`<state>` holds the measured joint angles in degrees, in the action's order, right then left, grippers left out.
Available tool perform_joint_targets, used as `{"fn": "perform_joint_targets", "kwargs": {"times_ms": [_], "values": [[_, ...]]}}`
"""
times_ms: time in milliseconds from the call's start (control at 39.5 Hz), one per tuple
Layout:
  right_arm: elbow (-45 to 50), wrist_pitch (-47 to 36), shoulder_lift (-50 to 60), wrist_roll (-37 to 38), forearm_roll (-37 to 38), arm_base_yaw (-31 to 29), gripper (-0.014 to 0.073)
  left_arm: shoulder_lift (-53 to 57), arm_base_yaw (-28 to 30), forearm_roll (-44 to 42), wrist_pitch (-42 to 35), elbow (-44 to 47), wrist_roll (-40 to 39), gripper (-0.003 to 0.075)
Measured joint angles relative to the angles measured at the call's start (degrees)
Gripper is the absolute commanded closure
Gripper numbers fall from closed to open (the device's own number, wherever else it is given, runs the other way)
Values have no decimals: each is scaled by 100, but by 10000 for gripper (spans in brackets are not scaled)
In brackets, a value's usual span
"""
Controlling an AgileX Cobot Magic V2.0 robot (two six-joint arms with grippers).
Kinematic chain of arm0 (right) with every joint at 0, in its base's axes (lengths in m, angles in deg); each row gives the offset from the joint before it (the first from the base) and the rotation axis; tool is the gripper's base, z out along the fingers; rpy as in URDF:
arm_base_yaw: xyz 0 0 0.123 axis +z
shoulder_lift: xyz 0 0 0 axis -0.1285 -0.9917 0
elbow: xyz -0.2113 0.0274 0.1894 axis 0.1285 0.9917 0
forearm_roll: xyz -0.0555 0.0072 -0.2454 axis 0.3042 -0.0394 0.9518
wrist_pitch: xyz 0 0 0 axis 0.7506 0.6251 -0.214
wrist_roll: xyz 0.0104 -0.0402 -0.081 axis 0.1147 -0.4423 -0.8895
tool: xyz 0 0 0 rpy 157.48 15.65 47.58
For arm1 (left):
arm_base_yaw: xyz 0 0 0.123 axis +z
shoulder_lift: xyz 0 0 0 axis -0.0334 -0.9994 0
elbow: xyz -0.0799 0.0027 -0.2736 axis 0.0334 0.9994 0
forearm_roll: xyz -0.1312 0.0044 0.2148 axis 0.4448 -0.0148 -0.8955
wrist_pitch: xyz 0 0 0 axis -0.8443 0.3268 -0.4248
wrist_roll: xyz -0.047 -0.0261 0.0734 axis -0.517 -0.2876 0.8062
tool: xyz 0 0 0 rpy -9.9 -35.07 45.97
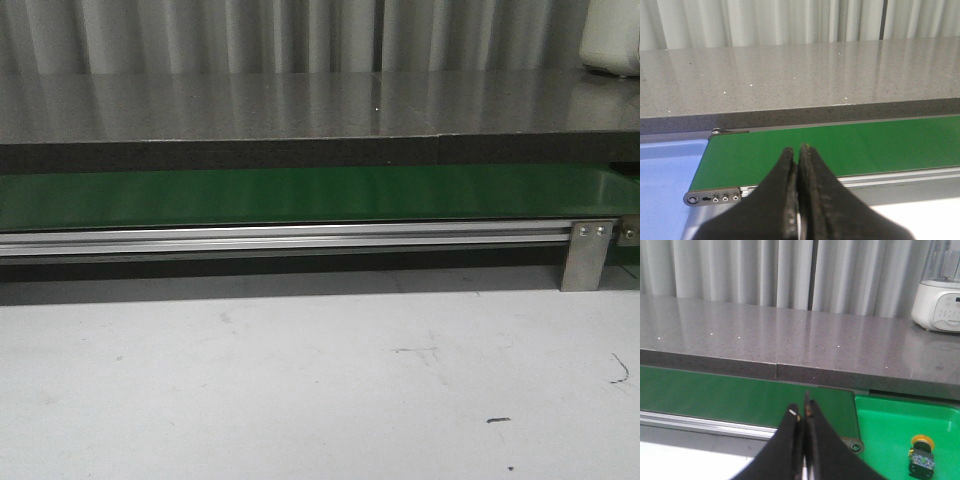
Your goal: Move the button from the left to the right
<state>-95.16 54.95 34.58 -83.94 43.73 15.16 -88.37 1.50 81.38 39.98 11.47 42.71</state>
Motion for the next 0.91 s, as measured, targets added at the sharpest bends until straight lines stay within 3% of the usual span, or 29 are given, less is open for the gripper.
{"fn": "perform_joint_targets", "kwargs": {"times_ms": [911], "values": [[9,0,0,-2,0,0,662,0,0,-27,-26,52,-28,741]]}}
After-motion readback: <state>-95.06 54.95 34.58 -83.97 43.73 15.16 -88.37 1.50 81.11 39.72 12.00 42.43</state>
